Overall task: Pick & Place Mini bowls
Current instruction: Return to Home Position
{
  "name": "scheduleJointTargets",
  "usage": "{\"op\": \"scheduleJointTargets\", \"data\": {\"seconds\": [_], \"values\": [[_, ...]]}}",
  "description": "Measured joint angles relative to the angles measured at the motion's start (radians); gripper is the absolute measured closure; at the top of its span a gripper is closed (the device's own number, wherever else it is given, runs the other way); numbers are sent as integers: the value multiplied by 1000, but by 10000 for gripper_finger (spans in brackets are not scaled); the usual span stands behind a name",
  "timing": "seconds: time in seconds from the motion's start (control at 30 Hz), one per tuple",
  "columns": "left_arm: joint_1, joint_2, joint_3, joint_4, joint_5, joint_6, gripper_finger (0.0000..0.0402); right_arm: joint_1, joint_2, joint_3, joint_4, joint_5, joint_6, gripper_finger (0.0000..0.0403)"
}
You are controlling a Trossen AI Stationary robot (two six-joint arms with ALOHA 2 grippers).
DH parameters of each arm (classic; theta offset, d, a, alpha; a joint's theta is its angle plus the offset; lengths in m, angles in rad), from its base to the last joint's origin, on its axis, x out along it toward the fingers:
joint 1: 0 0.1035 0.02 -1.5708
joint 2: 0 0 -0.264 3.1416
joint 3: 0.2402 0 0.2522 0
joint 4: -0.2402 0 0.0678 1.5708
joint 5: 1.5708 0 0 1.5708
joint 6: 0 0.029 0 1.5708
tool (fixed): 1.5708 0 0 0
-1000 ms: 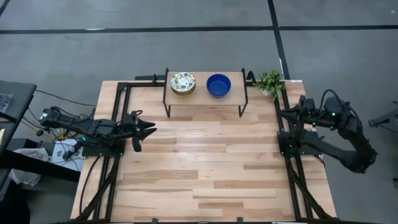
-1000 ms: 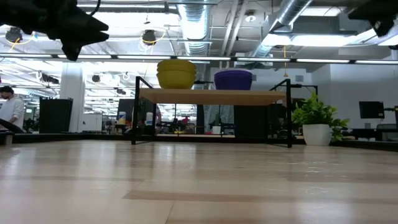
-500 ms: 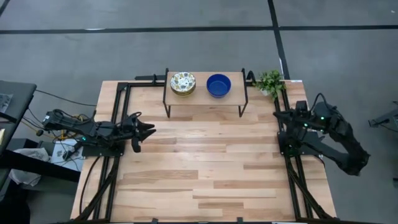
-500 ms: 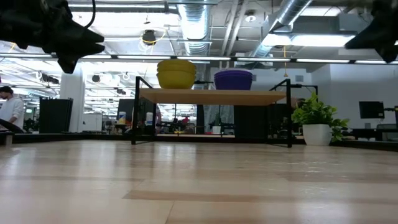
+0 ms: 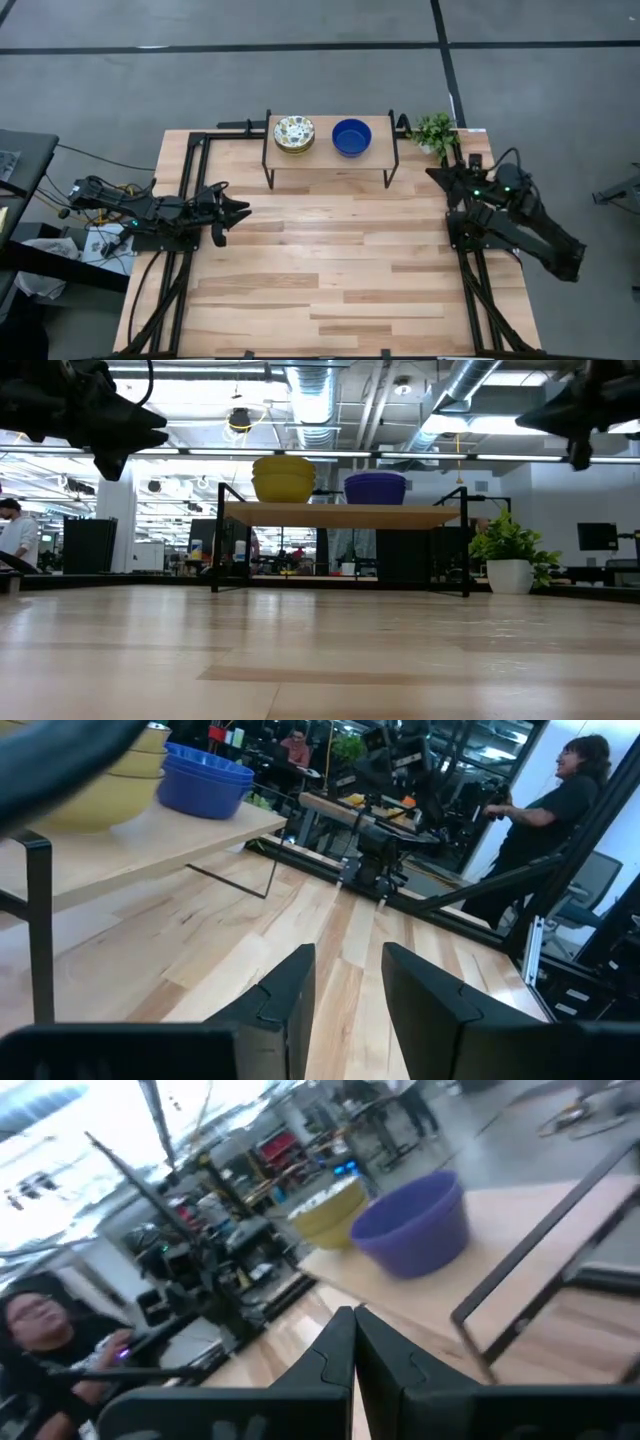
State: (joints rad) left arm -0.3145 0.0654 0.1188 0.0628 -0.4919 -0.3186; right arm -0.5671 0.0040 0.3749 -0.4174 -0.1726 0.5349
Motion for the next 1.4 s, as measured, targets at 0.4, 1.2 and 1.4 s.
{"op": "scheduleJointTargets", "data": {"seconds": [0.4,1.2,1.4], "values": [[0,0,0,6,26,13,285,83,0,-286,278,27,31,403],[0,0,-24,56,-27,151,285,83,0,-287,223,30,-69,403],[0,-21,-24,58,97,176,285,83,0,-287,246,-7,-75,403]]}}
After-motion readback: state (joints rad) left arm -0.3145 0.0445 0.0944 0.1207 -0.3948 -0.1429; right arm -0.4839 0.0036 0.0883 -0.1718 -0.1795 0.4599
